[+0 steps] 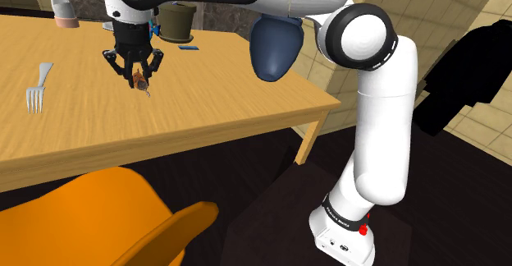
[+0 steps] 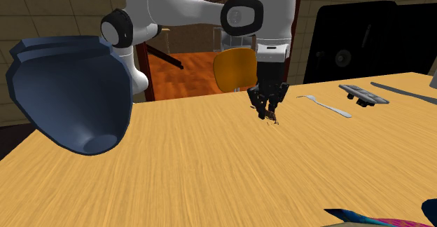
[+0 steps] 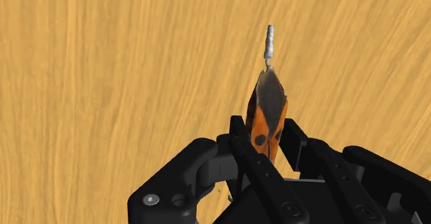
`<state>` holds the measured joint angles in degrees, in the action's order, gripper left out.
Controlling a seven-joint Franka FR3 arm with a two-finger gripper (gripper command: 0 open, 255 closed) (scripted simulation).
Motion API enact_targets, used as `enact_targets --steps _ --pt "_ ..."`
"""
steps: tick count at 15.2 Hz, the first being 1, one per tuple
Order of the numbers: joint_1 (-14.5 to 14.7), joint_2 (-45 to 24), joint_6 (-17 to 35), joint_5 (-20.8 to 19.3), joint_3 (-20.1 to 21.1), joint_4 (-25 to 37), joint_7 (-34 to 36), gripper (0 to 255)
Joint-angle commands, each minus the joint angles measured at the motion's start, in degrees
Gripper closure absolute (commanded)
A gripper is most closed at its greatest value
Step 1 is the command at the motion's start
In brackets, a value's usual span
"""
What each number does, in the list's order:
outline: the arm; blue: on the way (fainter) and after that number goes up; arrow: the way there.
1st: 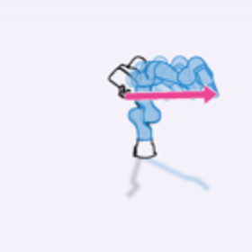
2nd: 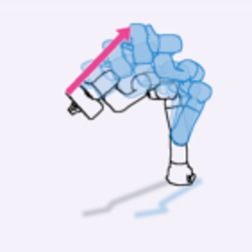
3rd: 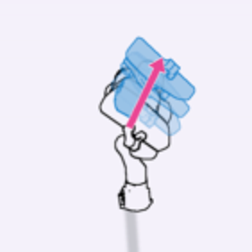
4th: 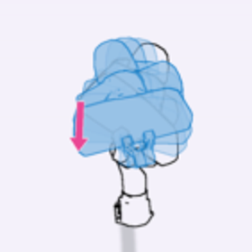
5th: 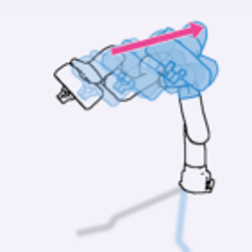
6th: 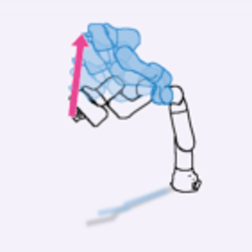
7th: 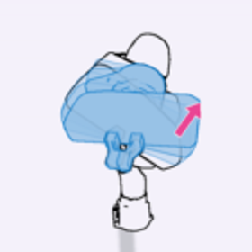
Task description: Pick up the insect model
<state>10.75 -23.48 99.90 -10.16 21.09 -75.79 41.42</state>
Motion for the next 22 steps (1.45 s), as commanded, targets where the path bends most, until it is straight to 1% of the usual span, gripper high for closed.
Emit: enact_targets --steps 1,5,13,20,22 --pt "-0.01 0.00 0.00 0.00 0.00 -0.03 -0.01 255" --pt "0.00 -0.05 0.05 -0.02 -0.01 -0.03 0.01 255" --pt "1.04 -1.37 -6.85 -0.37 0.05 8.19 -0.31 255" --pt "2.68 -4.06 -13.93 -1.26 -0.06 17.97 -0.59 255" --pt "2.73 -4.13 -14.09 -1.28 -0.07 18.21 -0.59 255"
